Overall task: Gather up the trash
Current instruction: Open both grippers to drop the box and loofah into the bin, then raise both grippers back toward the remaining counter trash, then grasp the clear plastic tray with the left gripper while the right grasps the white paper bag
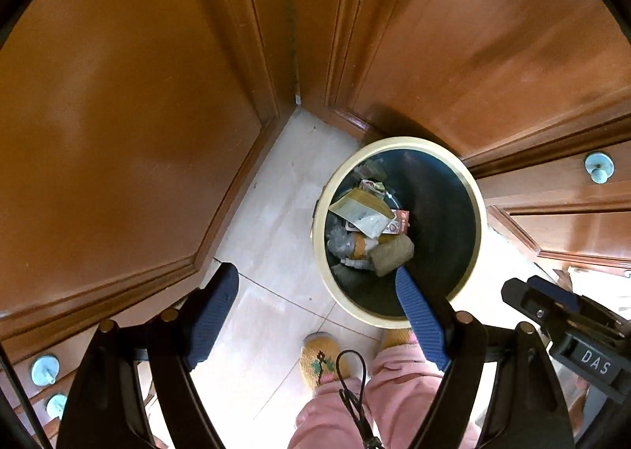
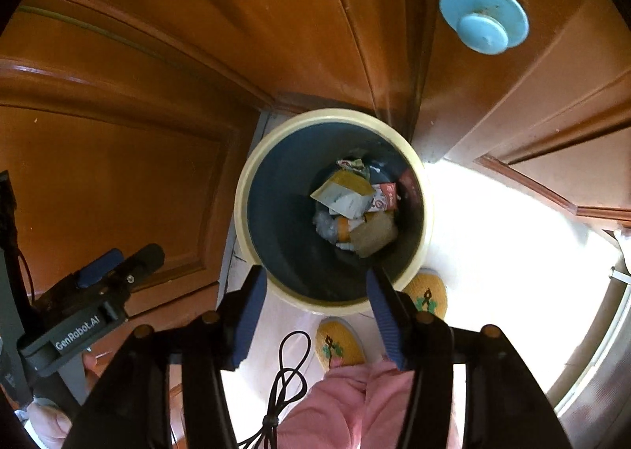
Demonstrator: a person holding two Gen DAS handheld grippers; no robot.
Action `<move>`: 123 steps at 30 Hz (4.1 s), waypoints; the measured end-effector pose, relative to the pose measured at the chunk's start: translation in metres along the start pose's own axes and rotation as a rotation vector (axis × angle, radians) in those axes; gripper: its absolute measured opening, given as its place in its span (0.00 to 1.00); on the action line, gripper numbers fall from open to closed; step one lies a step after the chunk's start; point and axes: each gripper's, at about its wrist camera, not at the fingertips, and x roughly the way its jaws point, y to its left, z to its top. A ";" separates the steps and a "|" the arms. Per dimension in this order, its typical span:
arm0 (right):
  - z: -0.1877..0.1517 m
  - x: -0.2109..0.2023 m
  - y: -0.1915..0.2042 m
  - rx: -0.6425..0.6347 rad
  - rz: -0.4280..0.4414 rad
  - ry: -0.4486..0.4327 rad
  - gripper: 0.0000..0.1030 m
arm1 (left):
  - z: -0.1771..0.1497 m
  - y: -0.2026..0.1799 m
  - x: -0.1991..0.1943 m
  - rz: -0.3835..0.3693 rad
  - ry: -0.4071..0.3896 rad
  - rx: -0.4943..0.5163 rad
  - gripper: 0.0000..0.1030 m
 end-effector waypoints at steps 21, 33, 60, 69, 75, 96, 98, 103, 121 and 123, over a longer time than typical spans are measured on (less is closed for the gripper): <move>-0.033 -0.181 0.042 -0.019 0.018 -0.121 0.52 | 0.006 -0.019 -0.182 -0.062 -0.127 0.075 0.78; -0.046 -0.352 0.101 -0.104 0.012 -0.436 0.52 | 0.032 -0.053 -0.337 -0.153 -0.323 0.207 0.78; 0.035 -0.597 0.067 0.007 -0.150 -0.870 0.52 | 0.169 -0.188 -0.570 -0.254 -0.725 0.439 0.87; 0.141 -0.613 -0.013 0.104 -0.060 -0.813 0.52 | 0.259 -0.253 -0.552 -0.179 -0.662 0.468 0.91; 0.213 -0.586 -0.073 0.224 0.036 -0.717 0.52 | 0.326 -0.285 -0.522 -0.146 -0.587 0.444 0.91; 0.336 -0.464 -0.101 0.289 0.157 -0.480 0.37 | 0.420 -0.286 -0.406 -0.247 -0.355 0.314 0.91; 0.337 -0.463 -0.096 0.262 0.137 -0.482 0.35 | 0.425 -0.286 -0.401 -0.272 -0.339 0.303 0.91; 0.333 -0.461 -0.091 0.212 0.110 -0.506 0.32 | 0.435 -0.290 -0.387 -0.336 -0.310 0.278 0.91; 0.329 -0.457 -0.077 0.063 0.123 -0.491 0.30 | 0.424 -0.293 -0.387 -0.439 -0.301 0.226 0.61; 0.328 -0.455 -0.071 0.036 0.122 -0.488 0.30 | 0.417 -0.293 -0.391 -0.447 -0.312 0.233 0.56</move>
